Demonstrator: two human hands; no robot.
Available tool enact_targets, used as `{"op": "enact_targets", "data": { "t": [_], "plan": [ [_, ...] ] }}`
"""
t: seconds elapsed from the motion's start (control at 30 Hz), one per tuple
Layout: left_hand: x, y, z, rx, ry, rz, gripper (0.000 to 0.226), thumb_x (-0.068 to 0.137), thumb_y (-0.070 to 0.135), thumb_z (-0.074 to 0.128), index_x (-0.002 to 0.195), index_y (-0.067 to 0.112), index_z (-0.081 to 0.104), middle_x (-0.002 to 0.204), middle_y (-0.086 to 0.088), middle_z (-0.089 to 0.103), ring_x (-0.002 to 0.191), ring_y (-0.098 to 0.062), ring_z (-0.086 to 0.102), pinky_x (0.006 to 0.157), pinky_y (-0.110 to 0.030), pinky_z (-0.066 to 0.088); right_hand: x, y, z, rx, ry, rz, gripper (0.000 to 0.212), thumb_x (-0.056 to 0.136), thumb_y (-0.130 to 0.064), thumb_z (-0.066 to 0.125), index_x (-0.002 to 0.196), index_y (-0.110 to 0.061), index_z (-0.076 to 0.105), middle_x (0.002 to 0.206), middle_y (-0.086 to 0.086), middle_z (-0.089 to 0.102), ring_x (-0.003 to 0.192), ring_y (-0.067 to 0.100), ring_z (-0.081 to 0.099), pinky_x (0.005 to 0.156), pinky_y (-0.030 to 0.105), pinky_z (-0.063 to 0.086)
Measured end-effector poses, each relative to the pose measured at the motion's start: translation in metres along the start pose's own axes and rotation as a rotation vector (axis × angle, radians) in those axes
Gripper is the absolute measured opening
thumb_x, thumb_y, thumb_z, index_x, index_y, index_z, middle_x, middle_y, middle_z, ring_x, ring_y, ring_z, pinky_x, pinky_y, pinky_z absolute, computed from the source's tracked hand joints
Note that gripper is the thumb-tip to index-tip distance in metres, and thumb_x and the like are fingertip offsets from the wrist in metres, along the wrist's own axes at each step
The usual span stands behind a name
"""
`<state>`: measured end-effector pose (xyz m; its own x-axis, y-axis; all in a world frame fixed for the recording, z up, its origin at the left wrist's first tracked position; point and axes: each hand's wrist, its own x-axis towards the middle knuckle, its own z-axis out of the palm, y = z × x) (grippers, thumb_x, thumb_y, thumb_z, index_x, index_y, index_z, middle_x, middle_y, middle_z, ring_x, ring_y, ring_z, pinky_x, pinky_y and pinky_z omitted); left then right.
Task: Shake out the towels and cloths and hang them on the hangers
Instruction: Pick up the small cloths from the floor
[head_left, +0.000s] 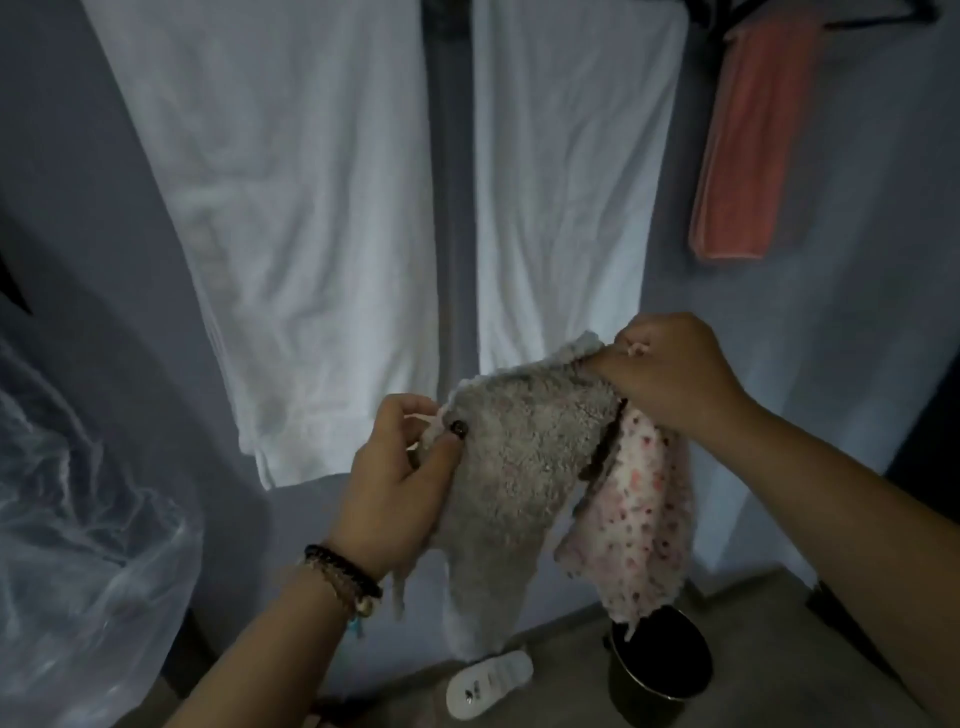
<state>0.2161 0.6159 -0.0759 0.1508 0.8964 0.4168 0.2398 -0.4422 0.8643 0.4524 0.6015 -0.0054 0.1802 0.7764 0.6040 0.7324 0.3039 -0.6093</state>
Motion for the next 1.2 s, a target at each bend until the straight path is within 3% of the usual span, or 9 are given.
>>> {"op": "enact_targets", "data": {
  "t": [0.2, 0.33, 0.4, 0.5, 0.63, 0.8, 0.93, 1.07, 1.2],
  "plan": [
    [0.032, 0.039, 0.038, 0.140, -0.100, 0.115, 0.015, 0.081, 0.015, 0.072, 0.085, 0.026, 0.063, 0.079, 0.006, 0.066, 0.068, -0.011, 0.062, 0.060, -0.026, 0.052, 0.000, 0.035, -0.082, 0.063, 0.235, 0.175, 0.048, 0.078, -0.018, 0.067, 0.048, -0.013, 0.030, 0.038, -0.009, 0.022, 0.041, 0.008, 0.027, 0.047, 0.024, 0.023],
    [0.051, 0.080, 0.087, -0.452, -0.375, -0.195, 0.018, 0.084, 0.012, 0.065, 0.097, 0.002, 0.072, 0.097, -0.021, 0.072, 0.089, -0.034, 0.068, 0.081, -0.041, 0.056, -0.004, 0.068, -0.145, 0.135, 0.338, 0.278, 0.025, 0.075, -0.009, 0.069, 0.059, -0.006, 0.050, 0.053, 0.003, 0.044, 0.052, 0.011, 0.042, 0.054, 0.023, 0.033],
    [0.060, 0.103, 0.124, -0.648, -0.462, -0.223, 0.025, 0.081, 0.016, 0.060, 0.097, 0.001, 0.073, 0.096, -0.021, 0.072, 0.084, -0.030, 0.070, 0.076, -0.036, 0.058, -0.010, 0.083, -0.178, 0.191, 0.301, 0.338, 0.016, 0.076, -0.006, 0.072, 0.080, -0.014, 0.059, 0.058, 0.000, 0.056, 0.054, 0.009, 0.051, 0.056, 0.022, 0.041],
    [0.071, 0.138, 0.191, -0.732, -0.512, -0.158, 0.025, 0.090, 0.015, 0.053, 0.101, -0.001, 0.069, 0.087, -0.017, 0.071, 0.071, -0.027, 0.068, 0.060, -0.029, 0.057, -0.015, 0.110, -0.231, 0.272, 0.145, 0.404, 0.042, 0.077, -0.004, 0.074, 0.110, -0.026, 0.061, 0.072, 0.006, 0.069, 0.069, 0.012, 0.066, 0.072, 0.024, 0.052],
    [0.085, 0.185, 0.281, -0.716, -0.470, -0.116, 0.022, 0.094, 0.014, 0.054, 0.104, -0.001, 0.067, 0.084, -0.014, 0.070, 0.070, -0.025, 0.065, 0.060, -0.028, 0.055, -0.013, 0.145, -0.304, 0.198, -0.043, 0.448, 0.042, 0.077, -0.013, 0.078, 0.114, -0.029, 0.065, 0.084, 0.010, 0.071, 0.084, 0.015, 0.069, 0.087, 0.025, 0.053],
    [0.103, 0.236, 0.370, -0.582, -0.404, 0.007, 0.015, 0.093, 0.011, 0.057, 0.086, 0.013, 0.071, 0.077, -0.007, 0.071, 0.067, -0.018, 0.065, 0.064, -0.027, 0.053, -0.016, 0.200, -0.368, 0.059, -0.131, 0.362, 0.015, 0.078, -0.017, 0.078, 0.090, -0.011, 0.074, 0.086, 0.005, 0.074, 0.083, 0.013, 0.069, 0.073, 0.013, 0.053],
    [0.125, 0.259, 0.419, -0.474, -0.393, 0.054, 0.012, 0.091, 0.012, 0.062, 0.084, 0.017, 0.071, 0.076, -0.002, 0.072, 0.067, -0.014, 0.066, 0.061, -0.023, 0.053, -0.008, 0.250, -0.399, 0.132, 0.057, 0.462, 0.034, 0.075, -0.033, 0.079, 0.099, -0.013, 0.064, 0.088, 0.008, 0.070, 0.078, 0.013, 0.066, 0.064, 0.016, 0.050],
    [0.149, 0.266, 0.459, -0.324, -0.458, 0.069, 0.008, 0.084, 0.009, 0.070, 0.091, 0.013, 0.072, 0.071, 0.002, 0.071, 0.058, -0.008, 0.063, 0.050, -0.015, 0.048, 0.009, 0.301, -0.412, 0.268, -0.045, 0.728, 0.060, 0.059, -0.057, 0.081, 0.102, -0.016, 0.073, 0.098, 0.003, 0.073, 0.095, 0.017, 0.068, 0.086, 0.028, 0.052],
    [0.185, 0.251, 0.495, -0.188, -0.465, 0.084, 0.012, 0.080, 0.009, 0.074, 0.090, 0.015, 0.073, 0.076, 0.000, 0.074, 0.072, -0.026, 0.058, 0.061, -0.029, 0.047, 0.031, 0.345, -0.409, 0.377, -0.310, 0.888, 0.043, 0.072, -0.031, 0.081, 0.104, -0.004, 0.072, 0.100, 0.008, 0.075, 0.096, 0.022, 0.071, 0.090, 0.030, 0.052]
  ]
}}
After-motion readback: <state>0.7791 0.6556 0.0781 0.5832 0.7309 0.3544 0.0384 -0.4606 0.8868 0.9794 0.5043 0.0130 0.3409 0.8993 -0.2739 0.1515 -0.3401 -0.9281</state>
